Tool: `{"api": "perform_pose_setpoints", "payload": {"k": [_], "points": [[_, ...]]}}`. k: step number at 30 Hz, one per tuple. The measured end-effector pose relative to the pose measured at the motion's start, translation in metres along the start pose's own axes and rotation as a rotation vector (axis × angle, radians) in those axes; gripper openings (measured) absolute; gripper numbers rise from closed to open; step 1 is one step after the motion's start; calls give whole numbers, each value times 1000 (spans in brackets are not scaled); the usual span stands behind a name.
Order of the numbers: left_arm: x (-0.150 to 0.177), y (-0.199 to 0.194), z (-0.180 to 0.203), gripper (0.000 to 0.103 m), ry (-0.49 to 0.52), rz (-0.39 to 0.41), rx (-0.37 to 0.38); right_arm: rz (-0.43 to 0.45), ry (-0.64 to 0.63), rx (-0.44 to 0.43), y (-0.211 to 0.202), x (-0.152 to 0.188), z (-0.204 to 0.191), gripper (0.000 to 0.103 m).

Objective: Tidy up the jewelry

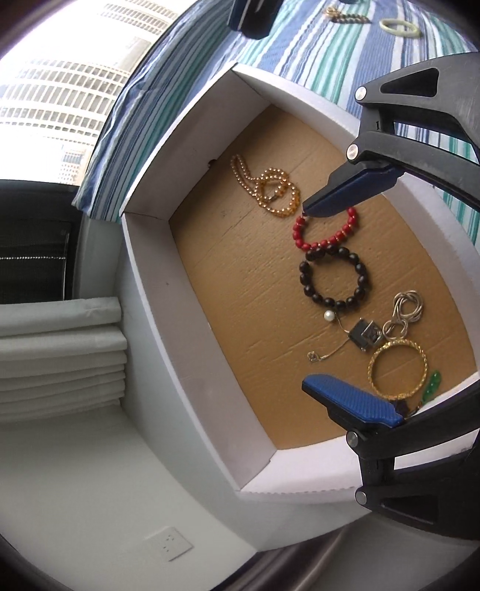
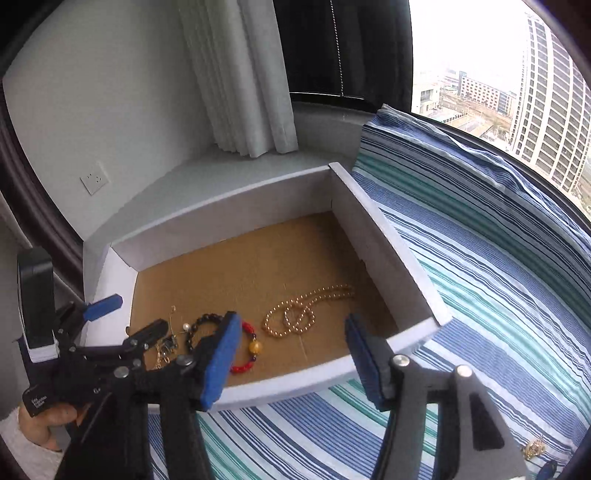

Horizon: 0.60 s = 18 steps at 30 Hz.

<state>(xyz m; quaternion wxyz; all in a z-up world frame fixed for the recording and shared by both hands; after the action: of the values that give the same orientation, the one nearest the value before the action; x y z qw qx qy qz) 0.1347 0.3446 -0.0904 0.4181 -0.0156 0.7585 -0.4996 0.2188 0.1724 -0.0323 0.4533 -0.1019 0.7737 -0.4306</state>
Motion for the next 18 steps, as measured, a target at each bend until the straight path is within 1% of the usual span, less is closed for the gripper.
{"api": "perform_pose_setpoints", "payload": {"k": [3, 5, 7, 8, 10, 12, 15, 18], "points": [[4, -12, -12, 88, -5, 92, -48, -18, -23, 32, -20, 52, 1, 60], [7, -17, -20, 89, -25, 145, -40, -48, -27, 57, -29, 93, 1, 60], [11, -15, -25, 93, -41, 169, -30, -66, 6, 54, -38, 133, 1, 60], [14, -10, -26, 93, -42, 162, -28, -71, 31, 48, -42, 151, 1, 60], [17, 1, -26, 93, -27, 122, -36, -73, 89, 33, -49, 183, 1, 60], [18, 9, -26, 92, -17, 105, -42, -64, 132, 40, -60, 213, 3, 60], [24, 16, -28, 92, -27, 70, -63, -50, 176, 85, -75, 245, 10, 60], [39, 19, -30, 92, -60, 28, -38, -42, 221, 119, -91, 267, 18, 60]]}}
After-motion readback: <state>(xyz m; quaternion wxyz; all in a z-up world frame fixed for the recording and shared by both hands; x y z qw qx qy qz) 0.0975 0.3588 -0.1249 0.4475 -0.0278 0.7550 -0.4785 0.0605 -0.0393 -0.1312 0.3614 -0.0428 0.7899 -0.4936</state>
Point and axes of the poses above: each gripper's, at about its wrist camera, not at the fingertips, and y roughly the way its jaws point, z to its right, x to its underside, the point moved 6 cm from there along y, roughly the way its jaws point, and after that the axes turned 6 degrees about -x, right-handed, at the moved point
